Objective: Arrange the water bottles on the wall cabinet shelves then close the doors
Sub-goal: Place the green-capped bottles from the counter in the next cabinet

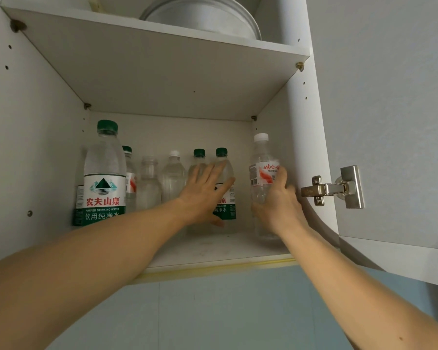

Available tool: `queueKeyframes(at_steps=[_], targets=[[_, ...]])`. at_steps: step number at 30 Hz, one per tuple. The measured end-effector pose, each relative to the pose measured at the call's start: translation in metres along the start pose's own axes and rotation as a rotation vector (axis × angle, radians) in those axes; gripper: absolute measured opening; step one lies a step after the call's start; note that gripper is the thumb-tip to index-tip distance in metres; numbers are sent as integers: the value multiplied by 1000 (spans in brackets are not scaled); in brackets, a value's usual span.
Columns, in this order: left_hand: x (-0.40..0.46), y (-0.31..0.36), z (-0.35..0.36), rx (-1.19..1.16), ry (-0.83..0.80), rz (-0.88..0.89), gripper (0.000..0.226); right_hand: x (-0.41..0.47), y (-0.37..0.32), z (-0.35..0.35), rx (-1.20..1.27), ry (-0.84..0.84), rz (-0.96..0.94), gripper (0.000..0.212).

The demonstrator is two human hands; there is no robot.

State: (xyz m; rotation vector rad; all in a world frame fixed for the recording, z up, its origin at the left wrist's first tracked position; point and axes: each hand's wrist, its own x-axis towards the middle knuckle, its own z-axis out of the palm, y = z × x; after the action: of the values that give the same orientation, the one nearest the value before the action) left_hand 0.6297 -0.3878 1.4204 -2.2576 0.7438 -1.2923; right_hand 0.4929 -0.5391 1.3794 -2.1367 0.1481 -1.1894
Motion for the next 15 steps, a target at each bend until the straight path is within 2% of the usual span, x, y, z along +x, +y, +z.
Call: queueKeyframes(at_steps=[6,10,13,15], targets=[[4,11,-1,-7,-124,-60,118,3,3,1,4,2,-12,74],[3,13,-3,-31,-147,-67,113,7,6,-2,8,-31,-11,71],[-1,4,-6,-110,-121,-42,111,12,6,-6,5,-83,-5,72],[-4,-6,-9,-192,-37,-66,109,15,6,-8,-4,-115,5,74]])
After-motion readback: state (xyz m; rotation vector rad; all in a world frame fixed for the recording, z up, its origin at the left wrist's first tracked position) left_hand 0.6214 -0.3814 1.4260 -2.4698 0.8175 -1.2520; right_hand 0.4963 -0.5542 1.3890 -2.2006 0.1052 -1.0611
